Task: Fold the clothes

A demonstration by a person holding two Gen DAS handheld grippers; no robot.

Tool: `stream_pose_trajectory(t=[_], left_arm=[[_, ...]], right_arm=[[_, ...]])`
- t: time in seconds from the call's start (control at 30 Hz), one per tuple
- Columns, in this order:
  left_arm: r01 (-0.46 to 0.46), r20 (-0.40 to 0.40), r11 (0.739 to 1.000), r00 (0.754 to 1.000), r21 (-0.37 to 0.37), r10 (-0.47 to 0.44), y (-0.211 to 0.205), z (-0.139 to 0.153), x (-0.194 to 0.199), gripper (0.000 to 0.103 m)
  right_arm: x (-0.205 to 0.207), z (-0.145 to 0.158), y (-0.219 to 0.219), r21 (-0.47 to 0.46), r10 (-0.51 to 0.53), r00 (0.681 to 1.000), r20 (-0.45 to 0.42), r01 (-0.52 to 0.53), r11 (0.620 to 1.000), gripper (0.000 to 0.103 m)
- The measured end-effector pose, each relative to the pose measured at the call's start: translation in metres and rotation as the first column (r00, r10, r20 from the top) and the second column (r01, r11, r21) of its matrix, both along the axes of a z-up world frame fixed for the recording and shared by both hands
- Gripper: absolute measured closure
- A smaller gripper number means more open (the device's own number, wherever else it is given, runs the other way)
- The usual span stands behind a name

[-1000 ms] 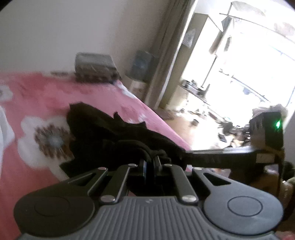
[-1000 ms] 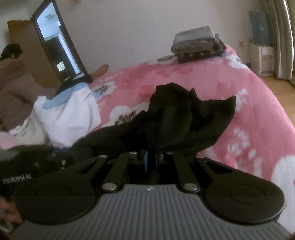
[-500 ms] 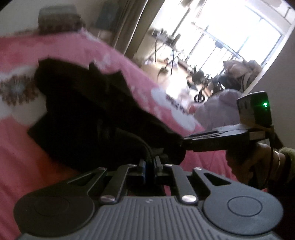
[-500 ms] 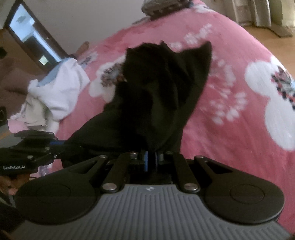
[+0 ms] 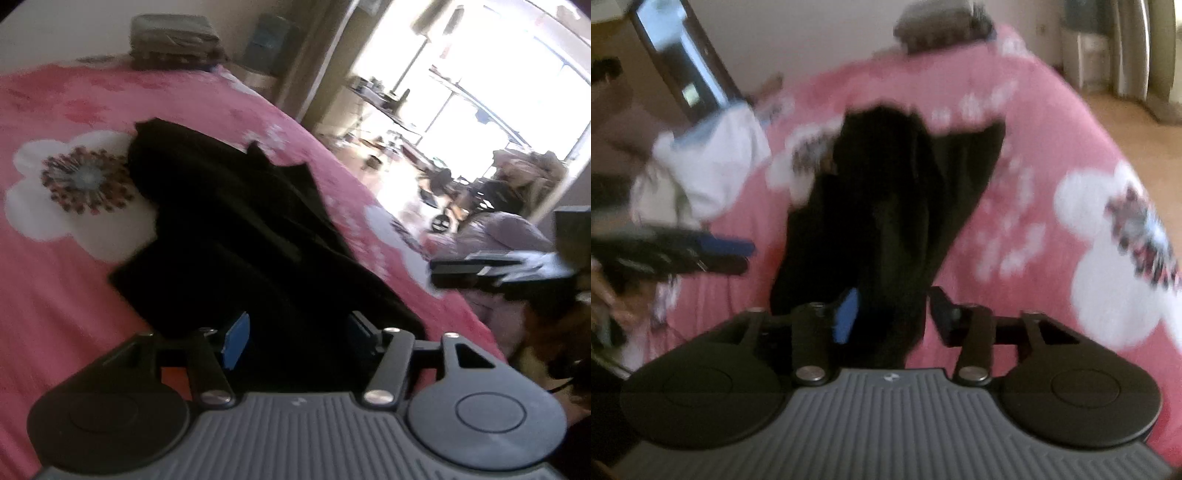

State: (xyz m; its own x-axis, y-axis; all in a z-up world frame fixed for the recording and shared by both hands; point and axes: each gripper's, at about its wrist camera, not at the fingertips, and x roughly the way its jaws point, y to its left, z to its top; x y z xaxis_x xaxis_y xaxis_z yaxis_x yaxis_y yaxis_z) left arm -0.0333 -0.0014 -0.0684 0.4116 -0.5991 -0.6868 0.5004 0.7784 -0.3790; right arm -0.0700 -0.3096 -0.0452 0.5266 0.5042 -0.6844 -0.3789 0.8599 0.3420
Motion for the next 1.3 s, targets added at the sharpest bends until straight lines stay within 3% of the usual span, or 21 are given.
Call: stream_pose_trajectory(t=[0.1, 0.27, 0.5, 0.57, 0.63, 0.67, 0.7, 0.73, 0.83, 1.03, 1.17, 1.3], left_arm=[[-0.034, 0.014, 0.999, 0.999, 0.030, 0.034, -0.010, -0.008, 0.016, 0.041], [-0.086, 0.013, 0.989, 0.996, 0.120, 0.085, -0.021, -0.024, 0.032, 0.046], [-0.143, -0.064, 0.974, 0.986, 0.173, 0.156, -0.020, -0.047, 0.041, 0.076], [-0.144, -0.067, 0.974, 0.985, 0.175, 0.158, -0.020, -0.050, 0.041, 0.077], [-0.141, -0.064, 0.973, 0.986, 0.180, 0.155, -0.020, -0.050, 0.041, 0.077], [-0.138, -0.060, 0.973, 0.987, 0.183, 0.151, -0.020, -0.049, 0.040, 0.077], [-0.134, -0.056, 0.974, 0.988, 0.185, 0.147, -0.021, -0.048, 0.040, 0.075], [-0.131, -0.053, 0.973, 0.988, 0.188, 0.143, -0.022, -0.047, 0.040, 0.073], [-0.131, -0.046, 0.972, 0.989, 0.194, 0.142, -0.024, -0.046, 0.041, 0.058], [-0.151, -0.049, 0.968, 0.985, 0.200, 0.163, -0.028, -0.046, 0.044, 0.050], [-0.148, -0.028, 0.964, 0.987, 0.219, 0.158, -0.032, -0.046, 0.043, 0.051], [-0.148, -0.005, 0.959, 0.988, 0.241, 0.154, -0.035, -0.047, 0.041, 0.065]], right_arm=[[0.030, 0.009, 0.011, 0.015, -0.004, 0.998, 0.066, 0.003, 1.000, 0.046], [0.095, 0.000, 0.065, -0.029, 0.046, 0.994, 0.099, -0.044, 0.999, 0.040], [0.180, -0.020, 0.138, -0.104, 0.102, 0.986, 0.133, -0.088, 0.991, 0.039], [0.195, -0.033, 0.153, -0.149, 0.107, 0.985, 0.136, -0.086, 0.985, 0.040], [0.205, -0.047, 0.164, -0.204, 0.118, 0.983, 0.141, -0.088, 0.975, 0.046], [0.209, -0.053, 0.167, -0.226, 0.119, 0.983, 0.141, -0.086, 0.970, 0.063], [0.212, -0.057, 0.166, -0.234, 0.111, 0.985, 0.132, -0.078, 0.969, 0.090], [0.214, -0.058, 0.163, -0.215, 0.093, 0.988, 0.120, -0.066, 0.974, 0.096], [0.208, -0.049, 0.144, -0.118, 0.041, 0.992, 0.121, -0.026, 0.993, 0.097], [0.172, -0.013, 0.092, 0.036, -0.042, 0.989, 0.139, 0.037, 0.999, 0.098], [0.135, 0.006, 0.047, 0.157, -0.089, 0.992, 0.087, 0.074, 0.985, 0.098], [0.088, 0.012, 0.009, 0.237, -0.104, 0.995, 0.001, 0.101, 0.966, 0.098]])
